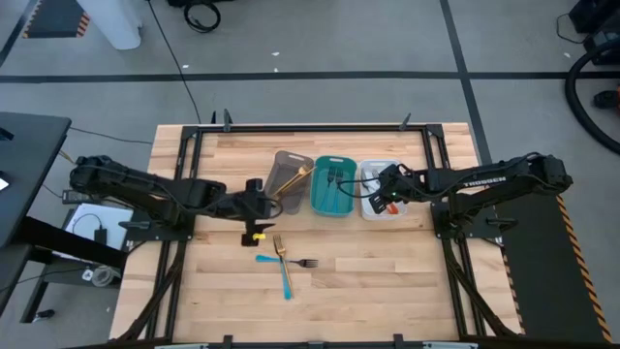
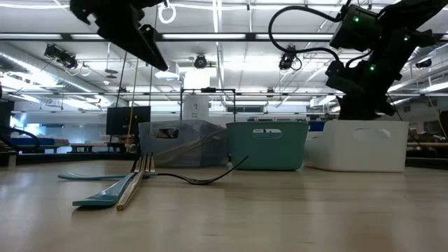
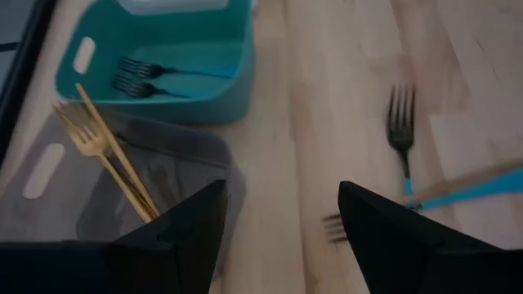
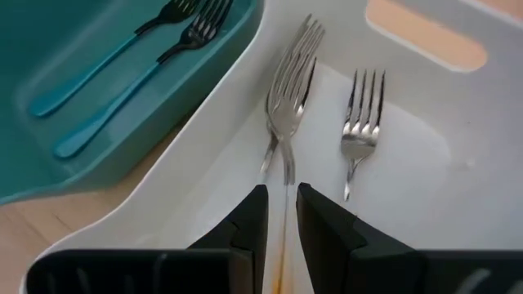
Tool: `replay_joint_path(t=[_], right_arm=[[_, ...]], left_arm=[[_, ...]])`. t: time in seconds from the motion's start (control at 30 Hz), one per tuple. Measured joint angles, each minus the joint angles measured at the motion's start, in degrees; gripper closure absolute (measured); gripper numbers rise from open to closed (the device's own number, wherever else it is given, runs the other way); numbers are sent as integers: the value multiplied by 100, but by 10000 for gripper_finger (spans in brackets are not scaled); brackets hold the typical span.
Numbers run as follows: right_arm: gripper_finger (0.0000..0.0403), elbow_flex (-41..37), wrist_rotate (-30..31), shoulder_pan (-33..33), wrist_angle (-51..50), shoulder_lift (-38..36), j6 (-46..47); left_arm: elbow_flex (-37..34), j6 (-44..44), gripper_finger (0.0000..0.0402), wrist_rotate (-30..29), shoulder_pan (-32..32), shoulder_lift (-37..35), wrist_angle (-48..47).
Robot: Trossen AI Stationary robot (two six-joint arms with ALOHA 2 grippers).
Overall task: Sort silverware by color (type)
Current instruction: Put the gold fork into the black bin
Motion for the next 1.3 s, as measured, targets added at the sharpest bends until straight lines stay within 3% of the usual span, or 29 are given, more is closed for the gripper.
replay_joint_path(t=[0.27,0.5,0.63,0.83,1.3], right_arm=[[328,7,284,7,345,-3,-434],[328,11,435,9,706,-176,-796],[328,11,472,69,726,-490,-901],[328,11,867,363,1048,-912,-1179],[328,15,1591,1357,2930,-724,-2431]], left_arm=[[0,7,157,0,-396,0,-174],[-749,47,157,-121,-522,61,1294],[-887,17,157,-109,-528,57,1371],[-887,303,157,383,-615,57,1483],[-879,560,157,328,-793,441,2468]])
